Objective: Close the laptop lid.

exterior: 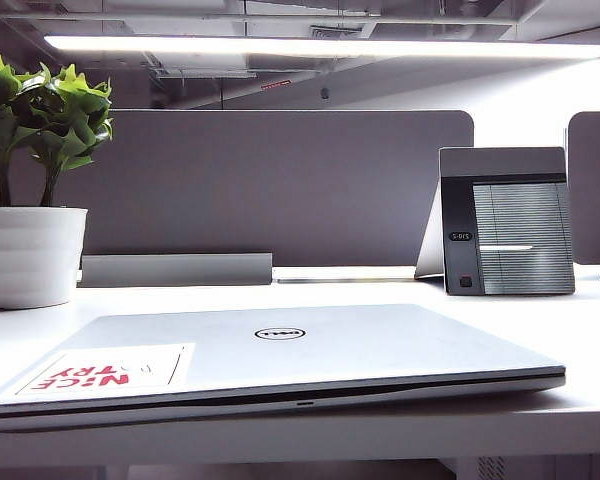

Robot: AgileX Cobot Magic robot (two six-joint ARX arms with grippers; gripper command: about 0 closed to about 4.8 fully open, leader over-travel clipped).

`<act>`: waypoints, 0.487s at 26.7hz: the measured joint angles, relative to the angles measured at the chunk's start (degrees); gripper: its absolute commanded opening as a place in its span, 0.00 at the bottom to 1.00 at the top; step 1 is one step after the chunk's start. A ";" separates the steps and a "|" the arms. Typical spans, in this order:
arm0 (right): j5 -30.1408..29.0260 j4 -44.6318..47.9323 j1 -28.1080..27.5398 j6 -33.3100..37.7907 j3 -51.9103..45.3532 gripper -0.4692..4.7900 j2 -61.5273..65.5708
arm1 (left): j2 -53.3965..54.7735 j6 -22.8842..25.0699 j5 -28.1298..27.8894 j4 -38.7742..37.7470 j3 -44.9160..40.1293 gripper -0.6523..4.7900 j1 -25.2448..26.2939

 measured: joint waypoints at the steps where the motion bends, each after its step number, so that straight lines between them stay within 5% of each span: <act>1: 2.43 -0.66 1.03 0.57 -0.17 0.08 -1.01 | -0.02 0.00 0.11 0.07 0.00 0.11 0.00; 5: 9.05 -3.78 5.20 4.74 -4.33 0.08 -6.08 | -0.02 0.00 0.07 0.44 0.00 0.11 0.00; 13: 19.04 1.03 6.34 9.46 -29.88 0.08 -22.60 | -0.02 -0.04 0.31 0.57 0.00 0.11 0.00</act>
